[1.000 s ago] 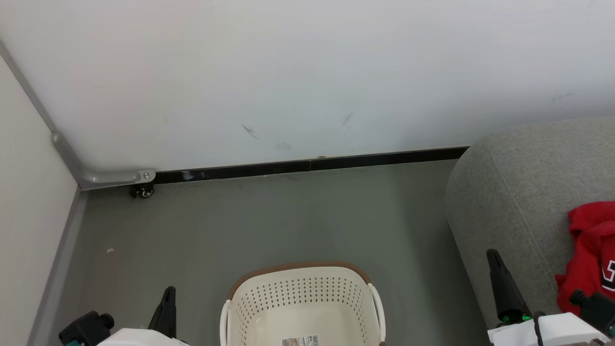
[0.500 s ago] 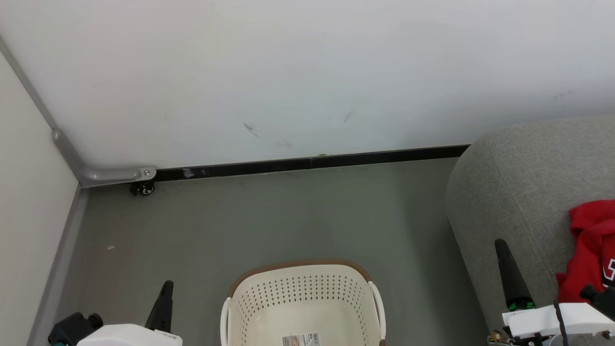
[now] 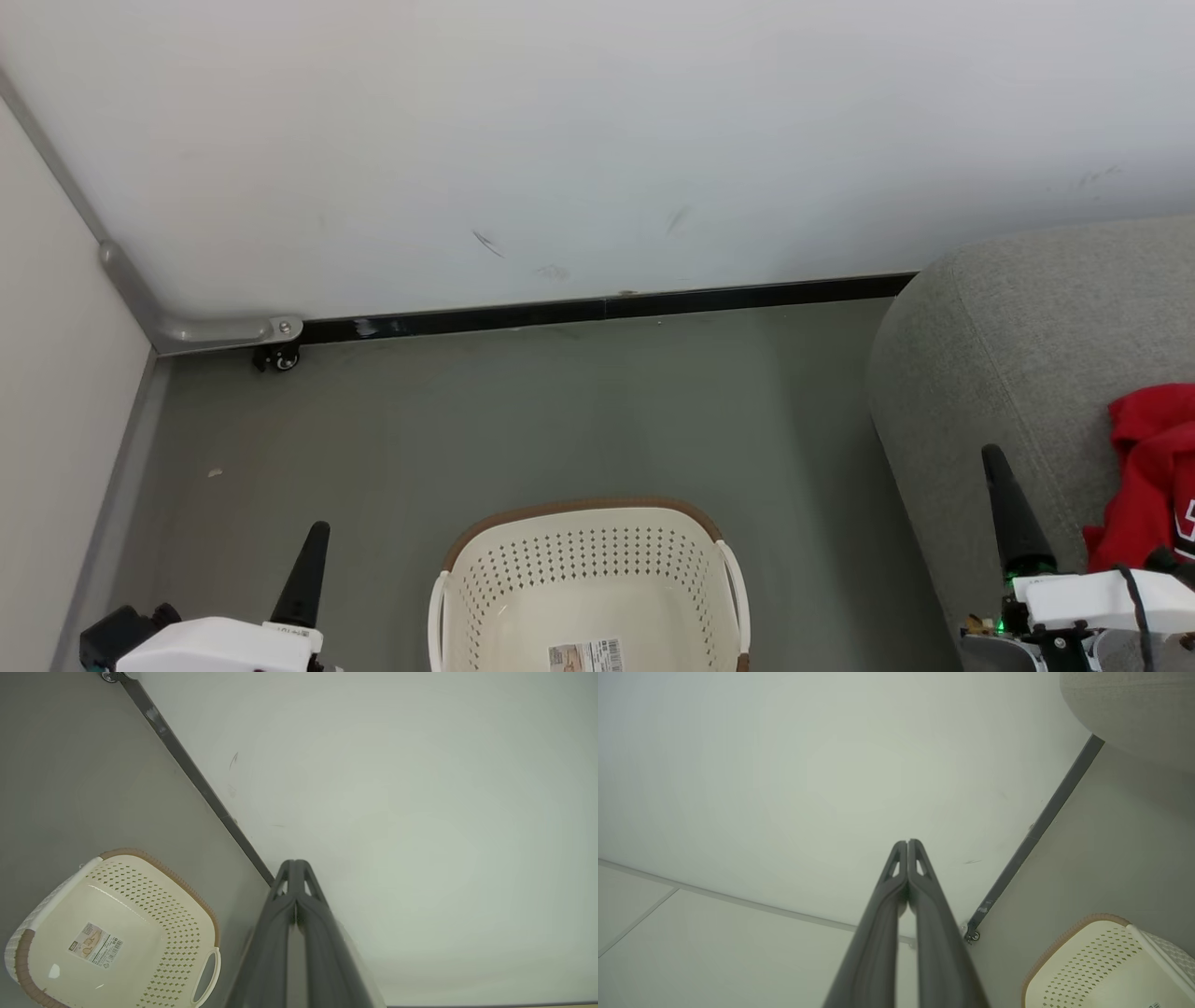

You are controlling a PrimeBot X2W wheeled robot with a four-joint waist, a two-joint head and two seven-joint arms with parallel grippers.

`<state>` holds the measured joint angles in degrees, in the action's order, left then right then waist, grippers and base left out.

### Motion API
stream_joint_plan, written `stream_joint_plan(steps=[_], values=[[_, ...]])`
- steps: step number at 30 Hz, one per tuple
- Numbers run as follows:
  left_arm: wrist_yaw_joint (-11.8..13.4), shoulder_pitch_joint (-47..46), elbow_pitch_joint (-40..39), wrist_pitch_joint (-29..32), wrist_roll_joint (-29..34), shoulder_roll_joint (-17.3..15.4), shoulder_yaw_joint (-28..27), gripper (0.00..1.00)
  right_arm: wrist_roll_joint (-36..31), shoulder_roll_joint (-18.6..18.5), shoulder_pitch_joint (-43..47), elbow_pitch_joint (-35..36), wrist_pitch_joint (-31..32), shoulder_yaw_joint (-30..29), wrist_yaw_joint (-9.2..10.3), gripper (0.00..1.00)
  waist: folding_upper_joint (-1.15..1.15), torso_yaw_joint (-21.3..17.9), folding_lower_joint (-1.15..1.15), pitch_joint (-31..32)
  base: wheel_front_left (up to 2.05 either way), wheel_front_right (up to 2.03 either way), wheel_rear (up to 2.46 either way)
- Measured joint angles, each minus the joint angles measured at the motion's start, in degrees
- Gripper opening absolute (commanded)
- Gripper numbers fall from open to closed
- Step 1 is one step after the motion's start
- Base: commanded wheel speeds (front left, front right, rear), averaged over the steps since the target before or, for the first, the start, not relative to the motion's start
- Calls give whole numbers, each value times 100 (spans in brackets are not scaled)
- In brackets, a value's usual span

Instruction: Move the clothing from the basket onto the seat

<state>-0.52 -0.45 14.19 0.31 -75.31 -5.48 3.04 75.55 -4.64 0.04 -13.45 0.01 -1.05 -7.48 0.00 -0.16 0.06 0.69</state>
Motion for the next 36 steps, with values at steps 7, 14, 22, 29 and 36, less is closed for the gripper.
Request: stream_joint_plan(steps=[7, 14, 22, 29, 36], values=[[-153, -58, 18, 121, -426, 51, -156, 0, 500, -27, -71, -20, 49, -33, 0, 0, 0, 4, -2, -26, 0, 0, 0], [-307, -110, 26, 257, -973, 101, -336, 0, 1107, -55, -156, -56, 104, -67, 1, 0, 0, 8, -2, -51, 0, 0, 0], [-522, -187, 43, 409, -1536, 205, -537, 0, 1791, -78, -276, -113, 163, -121, 1, 0, 0, 14, -3, -79, 0, 0, 0], [-599, -218, 57, 448, -1774, 230, -619, 0, 2067, -90, -286, -132, 168, -158, 1, 0, 0, 15, -3, -86, 0, 0, 0], [-603, -219, 79, 456, -1778, 231, -621, 0, 2067, -90, -287, -137, 169, -165, 1, 0, 0, 15, -3, -86, 0, 0, 0]])
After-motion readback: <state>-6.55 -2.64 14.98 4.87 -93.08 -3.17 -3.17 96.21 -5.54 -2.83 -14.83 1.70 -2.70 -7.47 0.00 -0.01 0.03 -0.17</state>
